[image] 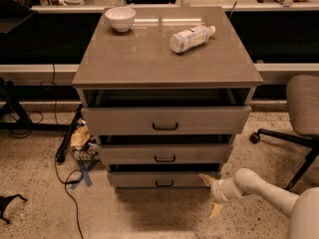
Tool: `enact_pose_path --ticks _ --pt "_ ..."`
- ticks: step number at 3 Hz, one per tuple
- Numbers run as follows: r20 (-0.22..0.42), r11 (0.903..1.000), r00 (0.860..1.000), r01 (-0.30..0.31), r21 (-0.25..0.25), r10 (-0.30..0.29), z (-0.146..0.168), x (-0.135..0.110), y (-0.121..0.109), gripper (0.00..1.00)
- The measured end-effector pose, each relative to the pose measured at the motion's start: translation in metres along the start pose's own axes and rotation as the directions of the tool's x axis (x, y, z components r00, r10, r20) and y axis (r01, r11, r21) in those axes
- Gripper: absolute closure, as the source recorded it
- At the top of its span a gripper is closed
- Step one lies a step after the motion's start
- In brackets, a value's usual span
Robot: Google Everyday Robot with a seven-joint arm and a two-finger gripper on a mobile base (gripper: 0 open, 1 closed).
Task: Open bottom drawer
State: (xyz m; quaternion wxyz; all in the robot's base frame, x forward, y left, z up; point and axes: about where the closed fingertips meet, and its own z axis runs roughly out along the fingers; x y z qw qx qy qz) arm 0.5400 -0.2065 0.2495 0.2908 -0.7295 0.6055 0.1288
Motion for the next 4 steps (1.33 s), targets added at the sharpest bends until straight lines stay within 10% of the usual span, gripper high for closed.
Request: enact_pose_path --ticks 2,4 --pt "-0.055 0.9937 0.993 0.107 0.033 -0.105 0.048 0.014 -0.025 0.00" --pt "-0.124 0.9877 0.991 0.070 0.140 -0.053 0.081 0.040 -0.053 0.00"
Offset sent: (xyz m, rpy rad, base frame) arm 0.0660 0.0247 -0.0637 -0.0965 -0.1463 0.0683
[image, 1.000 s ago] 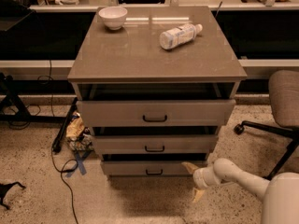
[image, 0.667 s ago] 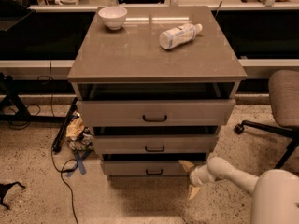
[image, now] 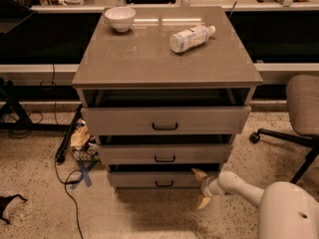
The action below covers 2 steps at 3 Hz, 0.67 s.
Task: Open bottom drawer
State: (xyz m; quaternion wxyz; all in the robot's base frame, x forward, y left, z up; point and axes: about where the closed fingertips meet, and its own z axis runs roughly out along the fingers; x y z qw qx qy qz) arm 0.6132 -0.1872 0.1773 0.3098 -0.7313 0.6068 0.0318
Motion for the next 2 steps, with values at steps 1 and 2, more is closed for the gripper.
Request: enact_pose_path --ticks 1,2 --pt "-0.018 0.9983 0.999 -0.025 0.053 0.026 0.012 0.004 -0.013 0.00" --pt "-0.040 0.9963 0.997 -0.056 0.065 0.058 0.024 0.005 -0.025 0.00"
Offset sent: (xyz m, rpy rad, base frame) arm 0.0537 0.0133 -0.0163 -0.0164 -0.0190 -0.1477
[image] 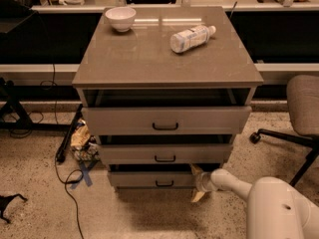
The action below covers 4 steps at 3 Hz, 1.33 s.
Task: Open bottom drawer
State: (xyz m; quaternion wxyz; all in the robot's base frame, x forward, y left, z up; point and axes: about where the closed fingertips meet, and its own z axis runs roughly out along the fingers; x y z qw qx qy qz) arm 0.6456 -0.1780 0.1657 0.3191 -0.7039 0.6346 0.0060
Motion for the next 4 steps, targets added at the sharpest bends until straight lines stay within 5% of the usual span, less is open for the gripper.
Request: enact_pose_path --ticks 1,3,4 --pt "-0.024 0.9993 0.999 -0.031 -0.022 0.031 0.010 -0.004 -0.011 0.00" --pt "-0.079 0.9918 0.993 -0.097 -0.083 0.091 0.007 -0.004 -0.010 0.50" --pt "-0.088 0.9846 0.992 -0.105 -0.140 0.093 -0.011 -0.008 0.010 0.73"
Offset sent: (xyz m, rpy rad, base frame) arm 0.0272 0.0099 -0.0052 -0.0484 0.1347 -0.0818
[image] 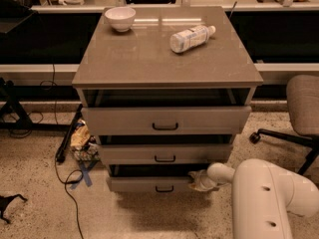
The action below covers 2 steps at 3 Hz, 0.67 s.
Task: Open bottom drawer
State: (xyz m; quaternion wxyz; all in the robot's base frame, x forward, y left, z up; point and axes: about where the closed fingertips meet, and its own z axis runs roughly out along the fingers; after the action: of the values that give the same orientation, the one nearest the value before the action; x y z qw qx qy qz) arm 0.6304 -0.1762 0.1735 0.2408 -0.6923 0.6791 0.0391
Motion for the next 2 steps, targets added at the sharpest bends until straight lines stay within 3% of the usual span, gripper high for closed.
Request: enact_pose_path --ticks 1,2 --pt "-0.002 0.9967 0.999 -0.033 -0.075 0.033 -0.021 0.004 0.038 0.95" --pt "0.008 0.9866 0.994 -0.104 -0.126 0.106 -0.048 0.009 0.080 1.00"
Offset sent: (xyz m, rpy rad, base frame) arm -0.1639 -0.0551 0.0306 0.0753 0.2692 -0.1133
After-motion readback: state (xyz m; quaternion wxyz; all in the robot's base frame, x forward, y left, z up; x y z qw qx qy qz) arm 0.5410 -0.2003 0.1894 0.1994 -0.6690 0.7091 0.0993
